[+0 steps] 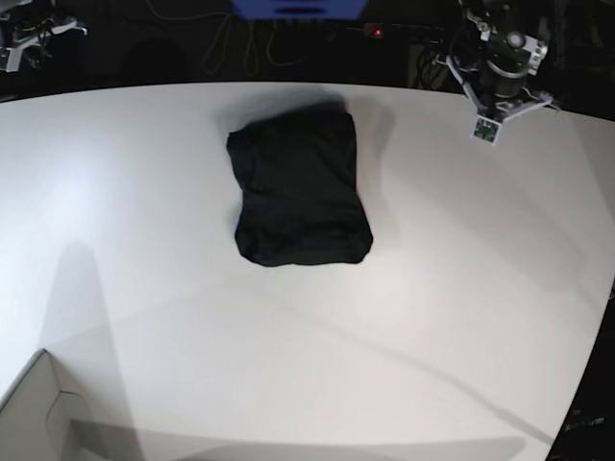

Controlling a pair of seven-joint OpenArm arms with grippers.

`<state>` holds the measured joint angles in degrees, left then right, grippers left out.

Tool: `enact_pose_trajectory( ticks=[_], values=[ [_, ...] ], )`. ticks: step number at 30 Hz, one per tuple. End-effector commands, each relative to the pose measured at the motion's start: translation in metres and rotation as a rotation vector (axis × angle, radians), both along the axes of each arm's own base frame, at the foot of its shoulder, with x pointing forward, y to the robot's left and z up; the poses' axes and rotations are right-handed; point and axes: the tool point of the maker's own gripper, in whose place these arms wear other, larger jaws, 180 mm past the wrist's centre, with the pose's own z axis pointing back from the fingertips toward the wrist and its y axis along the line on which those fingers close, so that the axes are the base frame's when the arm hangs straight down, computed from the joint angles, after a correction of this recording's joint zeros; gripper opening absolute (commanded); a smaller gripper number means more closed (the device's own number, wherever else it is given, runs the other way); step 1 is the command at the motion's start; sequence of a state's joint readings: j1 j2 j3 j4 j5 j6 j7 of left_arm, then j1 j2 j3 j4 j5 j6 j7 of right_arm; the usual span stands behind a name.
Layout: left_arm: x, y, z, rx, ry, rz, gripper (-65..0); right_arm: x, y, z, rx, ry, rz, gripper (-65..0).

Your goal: Layout the t-shirt on the table in an organized manner, then fold the t-shirt properly

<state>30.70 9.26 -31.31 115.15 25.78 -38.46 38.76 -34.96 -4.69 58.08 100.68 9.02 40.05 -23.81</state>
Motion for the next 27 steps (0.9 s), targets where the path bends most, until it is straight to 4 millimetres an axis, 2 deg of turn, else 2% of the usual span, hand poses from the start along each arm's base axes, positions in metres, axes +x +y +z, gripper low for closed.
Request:
enact_pose_trajectory(
  ticks=[1,6,11,15,20,24,27],
  values=[
    [-0.004,0.006,0.006,0.017,-0.012,0.008,-64.9,-0.008,-0.006,-0.001,-0.005,0.029,-0.004,-65.0],
    [-0.034,0.007,-0.004,0.019,0.064,0.011,-64.9,-0.039,-0.008,-0.031,0.071,0.173,-0.051,-65.0],
    [-0.033,0.002,-0.004,0.007,0.053,-0.006,-64.9,-0.06,-0.002,-0.054,0.139,0.223,-0.093,-65.0],
    [-0.026,-0.019,-0.005,-0.036,0.029,-0.083,-64.9,-0.066,0.002,-0.06,0.159,0.232,-0.107,-65.0],
    [-0.038,-0.021,-0.01,-0.047,0.06,-0.085,-64.9,-0.072,0.008,-0.065,0.181,0.239,-0.127,-65.0],
    [-0.059,-0.022,-0.015,-0.054,0.11,-0.084,-64.9,-0.075,0.012,-0.068,0.192,0.245,-0.134,-65.0],
    [-0.065,-0.017,-0.017,-0.046,0.126,-0.077,-64.9,-0.076,0.022,-0.071,0.21,0.238,-0.145,-65.0]
  ],
)
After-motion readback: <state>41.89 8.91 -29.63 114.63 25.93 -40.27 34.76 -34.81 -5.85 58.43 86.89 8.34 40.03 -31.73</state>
